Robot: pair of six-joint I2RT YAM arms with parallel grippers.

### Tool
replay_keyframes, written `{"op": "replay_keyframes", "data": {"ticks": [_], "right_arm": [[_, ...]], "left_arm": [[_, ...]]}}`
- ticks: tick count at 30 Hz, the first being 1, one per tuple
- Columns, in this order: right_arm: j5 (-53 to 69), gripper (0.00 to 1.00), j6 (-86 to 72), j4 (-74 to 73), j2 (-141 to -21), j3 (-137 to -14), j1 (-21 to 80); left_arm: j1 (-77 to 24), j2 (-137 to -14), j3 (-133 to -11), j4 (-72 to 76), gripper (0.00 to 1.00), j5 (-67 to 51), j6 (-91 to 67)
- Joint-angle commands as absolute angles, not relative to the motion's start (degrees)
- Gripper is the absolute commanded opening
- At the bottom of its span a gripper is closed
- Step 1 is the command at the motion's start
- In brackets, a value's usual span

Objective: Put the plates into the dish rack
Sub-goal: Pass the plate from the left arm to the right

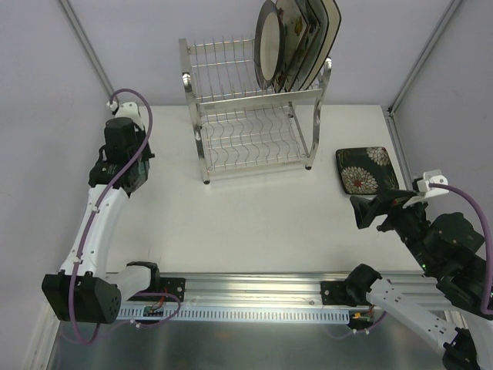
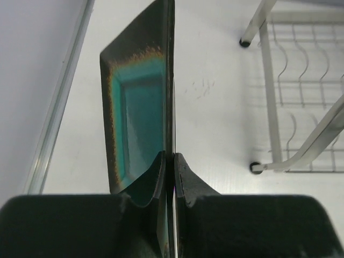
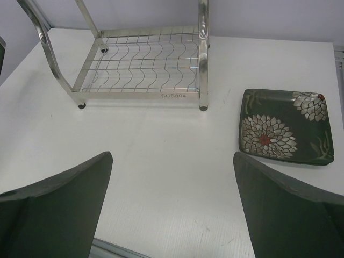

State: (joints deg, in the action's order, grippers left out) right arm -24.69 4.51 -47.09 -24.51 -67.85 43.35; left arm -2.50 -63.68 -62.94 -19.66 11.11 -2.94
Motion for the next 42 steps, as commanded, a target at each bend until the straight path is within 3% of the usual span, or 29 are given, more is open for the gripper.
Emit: {"op": "replay_keyframes", "data": {"ticks": [1,10,21,31,42], "right_arm": [[-24.9,1.00,4.3,-46.9,-23.9,-69.6,43.2],[-23.0,1.00,4.2,-46.5,-24.4,-68.9,43.2],[-9.4,0.99,3.1,-40.0,-30.9,-63.9,43.2],[2.5,1.00,-1.9,-20.7,-41.4,-55.0,45.0],[-8.1,0.99,2.1,-0.4,-63.0,-58.5,62.6]], "left_arm": [[-1.9,-59.2,-71.3,-9.8,0.00,15.0,-10.8],[-1.9,-59.4,-79.3,-10.3,0.00,14.2,-22.2],[-2.0,-52.5,-70.3,-13.6,0.00,4.5,-34.5],[-2.7,-48.2,-60.9,-15.2,0.00,-1.3,-43.1],[-4.5,-48.0,-60.8,-17.3,0.00,-0.3,-51.1]]}}
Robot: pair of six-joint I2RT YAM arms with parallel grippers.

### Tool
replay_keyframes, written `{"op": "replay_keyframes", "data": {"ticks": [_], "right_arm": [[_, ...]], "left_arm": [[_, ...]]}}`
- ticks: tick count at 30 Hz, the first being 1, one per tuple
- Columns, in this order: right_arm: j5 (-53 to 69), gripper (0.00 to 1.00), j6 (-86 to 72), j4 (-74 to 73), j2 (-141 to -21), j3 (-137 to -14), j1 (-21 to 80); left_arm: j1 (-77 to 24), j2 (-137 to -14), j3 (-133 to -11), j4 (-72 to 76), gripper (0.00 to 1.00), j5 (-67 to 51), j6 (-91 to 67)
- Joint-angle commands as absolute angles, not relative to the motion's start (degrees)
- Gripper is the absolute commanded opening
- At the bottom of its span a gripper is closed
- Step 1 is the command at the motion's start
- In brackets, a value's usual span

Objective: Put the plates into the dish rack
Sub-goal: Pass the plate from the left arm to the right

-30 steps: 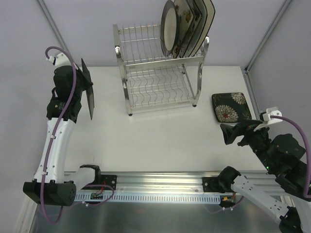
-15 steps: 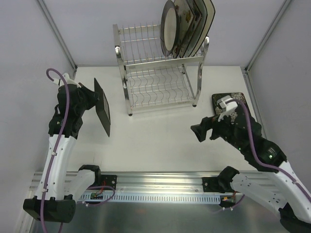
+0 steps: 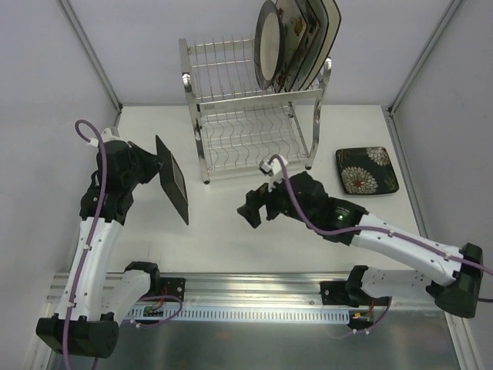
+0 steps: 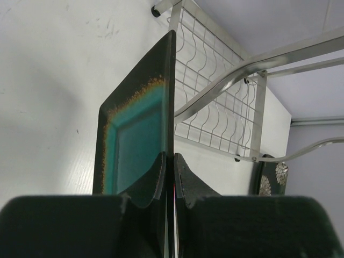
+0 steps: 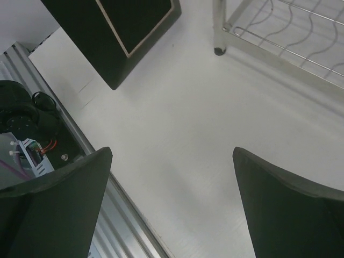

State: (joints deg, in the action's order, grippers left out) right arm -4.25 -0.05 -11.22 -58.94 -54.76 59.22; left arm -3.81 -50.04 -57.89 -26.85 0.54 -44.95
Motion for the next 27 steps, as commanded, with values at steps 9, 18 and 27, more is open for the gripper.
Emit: {"op": "replay_keyframes", "data": {"ticks": [9,18,27], "right_arm": [[-12.5,1.00,8.3,15.6,-86.3,-70.1,70.4],[-11.2,1.00,11.1,19.5,-94.7,-74.4,72.0],[-21.8,0.99,16.6,30.6,-99.9,-73.2,75.0]], "left_arm": [[-8.3,-51.4,-63.4,-17.8,0.00,-0.4,-54.6],[-8.8,-51.6,-69.1,-20.7,0.00,4.7,-49.8],[-9.0,-50.7,-68.8,-21.2,0.00,5.2,-53.3]]}}
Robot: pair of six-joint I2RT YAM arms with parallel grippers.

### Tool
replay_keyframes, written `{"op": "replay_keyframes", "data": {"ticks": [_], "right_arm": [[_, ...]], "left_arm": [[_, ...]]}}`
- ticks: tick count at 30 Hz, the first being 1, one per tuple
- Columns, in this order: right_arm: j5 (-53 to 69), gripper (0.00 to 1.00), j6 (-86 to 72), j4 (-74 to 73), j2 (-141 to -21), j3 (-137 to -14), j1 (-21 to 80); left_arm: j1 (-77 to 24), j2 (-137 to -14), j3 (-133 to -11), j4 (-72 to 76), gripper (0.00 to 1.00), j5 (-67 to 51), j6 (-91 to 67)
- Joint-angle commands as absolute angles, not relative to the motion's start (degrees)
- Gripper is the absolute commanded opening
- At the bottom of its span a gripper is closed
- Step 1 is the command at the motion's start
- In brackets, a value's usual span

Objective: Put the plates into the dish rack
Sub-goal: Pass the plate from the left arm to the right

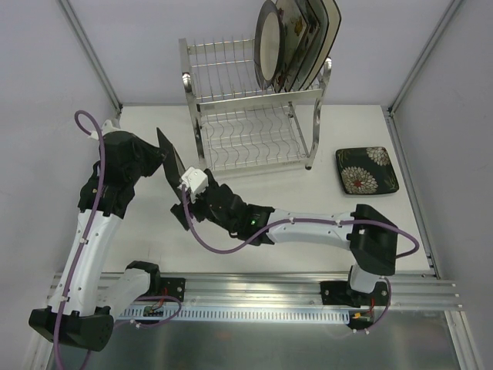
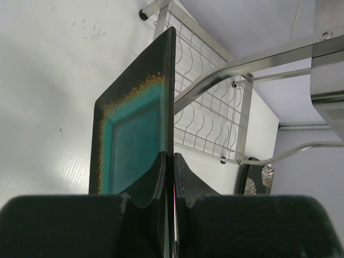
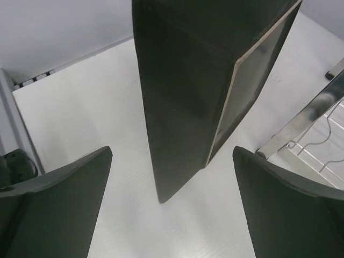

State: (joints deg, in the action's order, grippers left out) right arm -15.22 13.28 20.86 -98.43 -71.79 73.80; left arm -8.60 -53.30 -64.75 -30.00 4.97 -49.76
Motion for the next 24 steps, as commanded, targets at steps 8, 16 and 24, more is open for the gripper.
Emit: {"op": "replay_keyframes", "data": {"ticks": [8,16,24], "right_arm": [[-35.1,1.00,25.6,42.3,-107.4,-75.4,77.3],[-43.8,0.89,34.3,50.7,-112.7,-79.6,78.6],[-47.2,0.56,38.8,55.2,-113.1,-79.6,78.5]], "left_arm": [[-9.8,-49.5,-68.5,-21.4,0.00,7.0,-56.4],[-10.2,-49.4,-68.6,-21.4,0.00,7.7,-57.0],[-10.3,-49.3,-67.8,-21.4,0.00,8.4,-56.4]]}}
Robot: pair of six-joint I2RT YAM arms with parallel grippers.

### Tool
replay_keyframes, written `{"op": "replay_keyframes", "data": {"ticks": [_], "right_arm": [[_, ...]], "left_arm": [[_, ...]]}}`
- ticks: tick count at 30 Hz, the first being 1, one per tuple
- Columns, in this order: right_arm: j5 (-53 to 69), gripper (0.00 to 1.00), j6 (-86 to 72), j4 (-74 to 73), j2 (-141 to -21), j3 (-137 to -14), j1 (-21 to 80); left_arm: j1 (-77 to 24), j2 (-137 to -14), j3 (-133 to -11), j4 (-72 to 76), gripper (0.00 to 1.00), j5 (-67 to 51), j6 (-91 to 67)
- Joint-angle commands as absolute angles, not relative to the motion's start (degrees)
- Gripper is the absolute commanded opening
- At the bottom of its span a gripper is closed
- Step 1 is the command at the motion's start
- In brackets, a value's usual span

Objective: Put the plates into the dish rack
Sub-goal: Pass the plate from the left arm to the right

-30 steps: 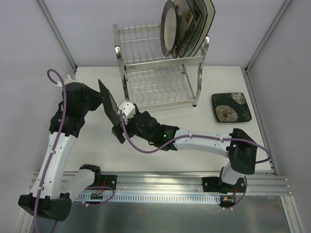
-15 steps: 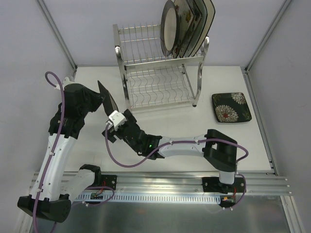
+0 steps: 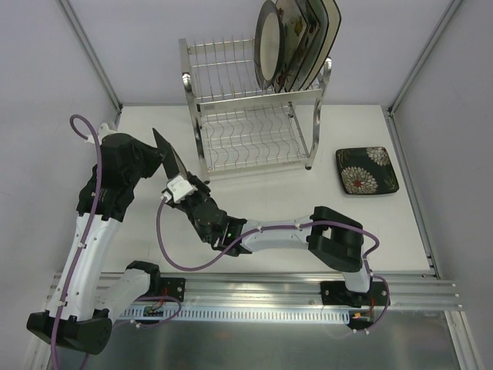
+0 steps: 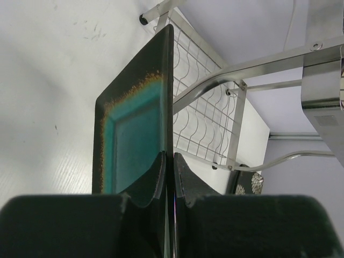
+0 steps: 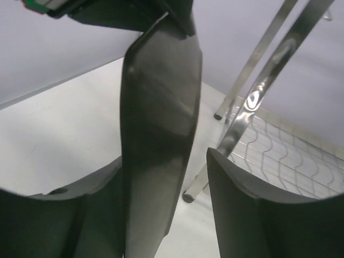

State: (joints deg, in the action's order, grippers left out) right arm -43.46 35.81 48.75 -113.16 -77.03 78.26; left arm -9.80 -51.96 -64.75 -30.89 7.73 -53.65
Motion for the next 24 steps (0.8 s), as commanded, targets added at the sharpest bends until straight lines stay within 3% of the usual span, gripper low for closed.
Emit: {"op": "replay_keyframes", "data": {"ticks": [1,3,4,9,10,12,13,15,16,19,24], "right_arm": [[-47.5,0.49,39.5,55.4,-113.0,-79.7,78.6],[-47.9,0.41,39.8,55.4,-112.8,-79.6,78.6],[-48.1,0.30,39.7,55.2,-112.7,-79.5,78.6],[-49.1,0.10,38.6,53.4,-111.0,-78.7,78.6],[-49.2,0.03,38.5,53.2,-110.7,-78.4,78.6],[-49.8,0.01,38.3,53.0,-110.1,-78.0,78.6],[-50.1,0.01,38.2,52.9,-109.9,-77.8,78.6],[-50.9,0.01,38.0,52.7,-109.4,-77.5,78.6],[-51.1,0.01,38.0,52.7,-108.8,-77.0,78.6],[-52.5,0.01,37.7,52.4,-106.9,-75.7,78.6],[-54.8,0.01,36.3,49.6,-101.2,-72.0,78.6]], "left_arm": [[-10.4,-49.3,-67.7,-21.4,0.00,8.2,-56.4],[-10.4,-49.5,-67.3,-21.4,0.00,7.9,-56.1],[-10.4,-49.4,-67.2,-21.4,0.00,7.8,-56.0],[-10.4,-49.2,-66.4,-21.2,0.00,8.0,-55.1],[-10.4,-49.1,-66.4,-21.2,0.04,7.8,-55.1],[-10.4,-49.0,-66.4,-21.3,0.11,7.6,-55.0],[-10.4,-49.0,-66.4,-21.3,0.21,7.5,-54.8],[-10.4,-48.7,-66.4,-21.2,0.31,7.0,-54.8],[-10.4,-48.7,-66.4,-21.1,0.44,6.9,-54.8],[-10.4,-48.1,-66.2,-21.1,0.66,6.3,-54.7],[-10.4,-47.3,-66.5,-21.0,0.92,5.2,-52.8]]}}
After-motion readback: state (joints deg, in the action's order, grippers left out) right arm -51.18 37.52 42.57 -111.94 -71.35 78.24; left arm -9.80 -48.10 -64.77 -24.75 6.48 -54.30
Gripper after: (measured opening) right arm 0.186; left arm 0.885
